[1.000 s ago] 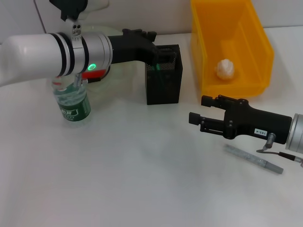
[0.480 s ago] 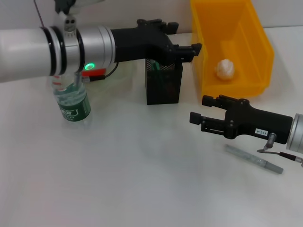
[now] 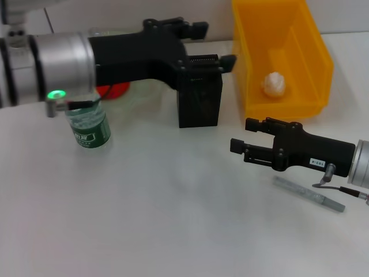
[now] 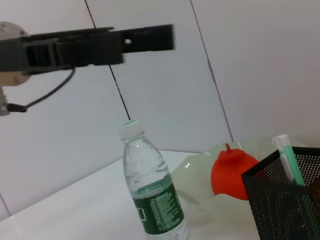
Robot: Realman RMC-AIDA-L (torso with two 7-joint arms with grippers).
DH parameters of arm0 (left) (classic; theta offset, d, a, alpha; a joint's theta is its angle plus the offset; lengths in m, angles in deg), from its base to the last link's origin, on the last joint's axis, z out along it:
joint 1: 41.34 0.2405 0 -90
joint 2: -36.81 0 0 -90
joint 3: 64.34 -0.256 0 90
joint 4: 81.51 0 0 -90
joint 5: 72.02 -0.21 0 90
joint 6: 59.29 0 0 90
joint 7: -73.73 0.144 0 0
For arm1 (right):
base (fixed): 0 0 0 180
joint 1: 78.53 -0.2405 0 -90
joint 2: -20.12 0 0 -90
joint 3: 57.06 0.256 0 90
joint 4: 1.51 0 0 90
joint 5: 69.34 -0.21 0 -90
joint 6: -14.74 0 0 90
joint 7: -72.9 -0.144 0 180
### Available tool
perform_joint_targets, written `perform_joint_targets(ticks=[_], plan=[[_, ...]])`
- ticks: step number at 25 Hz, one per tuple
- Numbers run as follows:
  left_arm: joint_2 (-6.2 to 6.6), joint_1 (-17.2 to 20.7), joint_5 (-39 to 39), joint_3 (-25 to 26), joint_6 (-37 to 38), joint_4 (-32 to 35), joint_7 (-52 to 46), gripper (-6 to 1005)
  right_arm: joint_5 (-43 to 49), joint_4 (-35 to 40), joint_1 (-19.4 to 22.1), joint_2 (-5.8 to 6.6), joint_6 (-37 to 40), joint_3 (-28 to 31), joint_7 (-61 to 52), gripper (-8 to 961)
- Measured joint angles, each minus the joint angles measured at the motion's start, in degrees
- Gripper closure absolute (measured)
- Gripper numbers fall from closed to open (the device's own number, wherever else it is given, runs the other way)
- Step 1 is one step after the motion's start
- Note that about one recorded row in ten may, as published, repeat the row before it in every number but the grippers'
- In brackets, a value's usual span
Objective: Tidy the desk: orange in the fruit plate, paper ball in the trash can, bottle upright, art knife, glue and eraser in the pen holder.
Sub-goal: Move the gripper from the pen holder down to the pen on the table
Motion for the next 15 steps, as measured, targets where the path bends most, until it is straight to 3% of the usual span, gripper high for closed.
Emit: perform_joint_targets(ticks=[5, 8, 15], plan=[[0.06, 3.0, 0.4, 8.1, 9.1, 2.8, 0.5, 214, -0.1, 0.0, -0.2, -0.09, 0.3, -0.5, 0.0, 197], [0.14, 3.5, 0.4, 10.4, 12.3, 2.8, 1.5, 214, -0.1, 0.0, -0.3, -0.15, 0.3, -0.5, -0.1, 197], [0.19, 3.9, 0.5, 19.4, 19.3, -3.1, 7.6, 215, -0.3, -0.1, -0.9, -0.17, 0.5, 0.0, -1.4, 197]])
